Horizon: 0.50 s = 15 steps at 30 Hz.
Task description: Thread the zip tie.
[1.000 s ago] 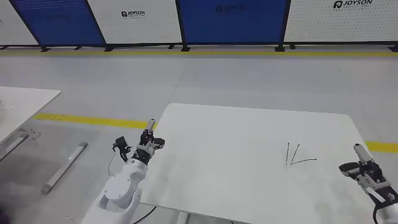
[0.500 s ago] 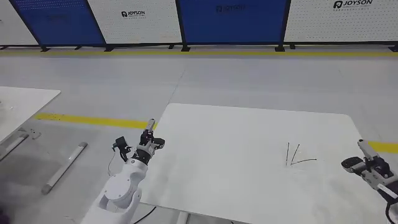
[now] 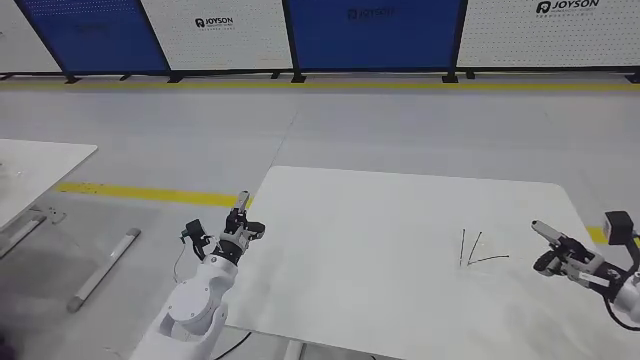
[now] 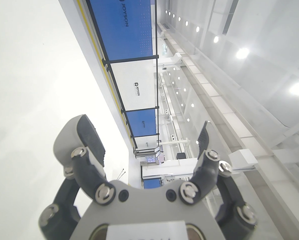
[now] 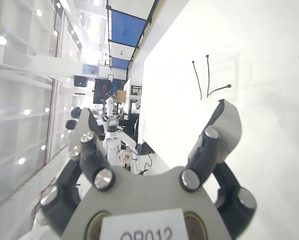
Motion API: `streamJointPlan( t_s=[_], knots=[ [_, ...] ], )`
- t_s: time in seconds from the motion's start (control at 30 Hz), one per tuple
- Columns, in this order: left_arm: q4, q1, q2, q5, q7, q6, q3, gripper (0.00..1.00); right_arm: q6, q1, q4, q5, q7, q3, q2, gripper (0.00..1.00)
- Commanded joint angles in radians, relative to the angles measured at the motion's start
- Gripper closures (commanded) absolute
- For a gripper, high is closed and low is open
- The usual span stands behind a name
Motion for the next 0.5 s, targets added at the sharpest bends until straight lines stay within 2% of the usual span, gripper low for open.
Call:
streamJointPlan(
  t_s=[0.0, 0.33, 0.47],
  knots=[
    [0.0, 0.0, 0.0, 0.0, 0.0, 0.0, 0.0, 0.0, -0.001, 0.0, 0.0, -0.003, -0.003, -0.001, 0.0, 0.0],
    [0.0, 0.0, 0.0, 0.0, 0.0, 0.0, 0.0, 0.0, -0.011, -0.002, -0.005, -0.005, -0.006, -0.005, 0.0, 0.0],
    [0.0, 0.0, 0.0, 0.0, 0.0, 0.0, 0.0, 0.0, -0.096, -0.001, 0.019, 0.015, 0.045, 0.003, 0.007, 0.0]
  ],
)
